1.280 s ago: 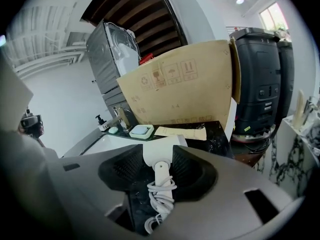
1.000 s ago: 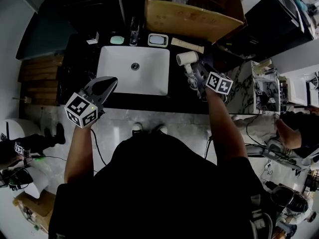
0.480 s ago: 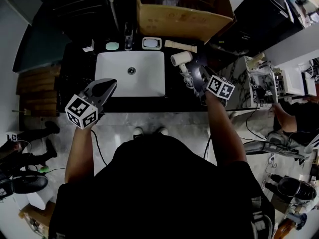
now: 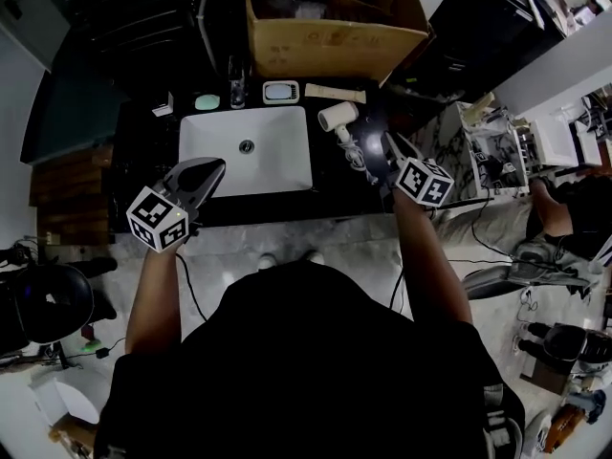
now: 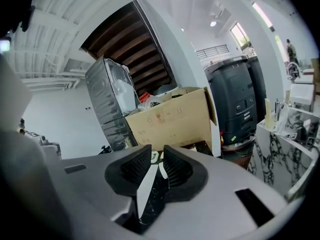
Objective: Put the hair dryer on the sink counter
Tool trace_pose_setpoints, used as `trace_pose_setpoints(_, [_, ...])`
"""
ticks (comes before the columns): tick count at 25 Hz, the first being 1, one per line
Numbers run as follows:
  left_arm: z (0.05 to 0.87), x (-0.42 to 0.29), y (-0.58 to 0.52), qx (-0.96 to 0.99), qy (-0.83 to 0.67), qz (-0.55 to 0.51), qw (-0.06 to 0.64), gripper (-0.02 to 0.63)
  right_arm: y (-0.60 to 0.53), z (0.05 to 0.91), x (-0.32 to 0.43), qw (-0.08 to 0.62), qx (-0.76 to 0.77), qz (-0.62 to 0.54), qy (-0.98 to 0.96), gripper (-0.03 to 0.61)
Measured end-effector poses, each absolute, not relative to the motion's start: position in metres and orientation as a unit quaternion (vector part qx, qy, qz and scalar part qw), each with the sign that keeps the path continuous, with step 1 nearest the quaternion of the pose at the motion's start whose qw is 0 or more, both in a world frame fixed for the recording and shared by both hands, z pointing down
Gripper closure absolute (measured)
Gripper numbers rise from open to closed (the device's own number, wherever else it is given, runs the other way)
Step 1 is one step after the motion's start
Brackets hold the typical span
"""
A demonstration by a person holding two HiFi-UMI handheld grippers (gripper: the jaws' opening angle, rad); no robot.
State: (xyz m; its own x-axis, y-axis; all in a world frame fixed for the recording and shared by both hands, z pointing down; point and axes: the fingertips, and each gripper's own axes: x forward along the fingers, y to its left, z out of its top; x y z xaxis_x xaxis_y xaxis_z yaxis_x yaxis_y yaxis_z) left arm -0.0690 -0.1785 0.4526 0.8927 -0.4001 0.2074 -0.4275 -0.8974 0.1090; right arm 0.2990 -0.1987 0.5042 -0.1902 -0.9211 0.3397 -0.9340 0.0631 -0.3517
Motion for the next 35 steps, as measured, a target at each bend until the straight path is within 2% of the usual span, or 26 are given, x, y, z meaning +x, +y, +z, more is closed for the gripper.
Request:
trace_pose_setpoints(19, [0.44, -0.063, -0.181, 0.977, -0.183, 0.087, 0.06, 0.6, -0.153, 0.449, 0.27, 0.029, 0.639, 0.179, -0.748, 0.532])
trace_pose_setpoints(35, [0.431, -0.068, -0.19, 0.979, -0.183, 0.079, 0.048, 0.6, -0.144, 0.413, 0.262, 0.004, 0.637, 0.156, -0.755, 0.54])
